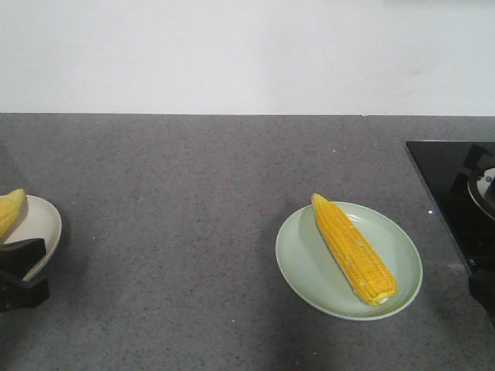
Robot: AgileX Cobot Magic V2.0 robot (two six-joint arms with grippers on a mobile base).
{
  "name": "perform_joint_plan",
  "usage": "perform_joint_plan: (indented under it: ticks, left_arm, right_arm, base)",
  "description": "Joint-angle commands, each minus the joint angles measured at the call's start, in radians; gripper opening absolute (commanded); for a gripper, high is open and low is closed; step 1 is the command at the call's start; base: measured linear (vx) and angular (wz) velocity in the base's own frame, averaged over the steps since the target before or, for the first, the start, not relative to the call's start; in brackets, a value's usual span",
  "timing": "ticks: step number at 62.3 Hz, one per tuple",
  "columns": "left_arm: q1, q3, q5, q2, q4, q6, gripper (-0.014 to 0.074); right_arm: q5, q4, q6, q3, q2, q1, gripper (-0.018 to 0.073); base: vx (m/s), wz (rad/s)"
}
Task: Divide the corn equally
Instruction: 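Raise the open left gripper away from the cream plate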
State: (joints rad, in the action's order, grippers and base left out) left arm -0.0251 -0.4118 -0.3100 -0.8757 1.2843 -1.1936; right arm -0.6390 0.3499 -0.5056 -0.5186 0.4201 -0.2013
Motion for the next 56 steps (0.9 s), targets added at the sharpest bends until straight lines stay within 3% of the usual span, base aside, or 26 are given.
perform_joint_plan:
  ticks: [1,8,15,28,34,56]
  left_arm:
    - [0.001,-0.025,0.019,0.010,0.032,-0.004,-0.0006]
    - [0.001,-0.024,0.041,0.027,0.019,0.006,-0.0006]
    - [0.001,-0.023,0.063,0.063,-0.060,0.063,-0.0006]
    - [0.001,-0.022,0.116,0.160,-0.292,0.358,-0.0006]
    - [0.001,-0.022,0.122,0.223,-0.354,0.428,-0.0006]
    - [0.001,-0.022,0.133,0.310,-0.354,0.407,-0.0006]
  right_arm:
    - [0.064,0.015,-0.005,-0.026,0.005,0.004,-0.0006]
    - [0.064,0.015,-0.005,-0.026,0.005,0.004,-0.0006]
    - [0.064,0.015,-0.005,-0.026,0.005,0.004,-0.0006]
    - [0.064,0.015,-0.005,-0.026,0.005,0.004,-0.0006]
    - [0.064,0.015,-0.005,-0.026,0.005,0.004,-0.0004]
    - [0.064,0.015,-0.005,-0.026,0.005,0.004,-0.0006]
  base:
    - [0.00,0.00]
    - [0.00,0.00]
    - [0.00,0.00]
    - [0.00,0.00]
    - [0.00,0.00]
    - [0.00,0.00]
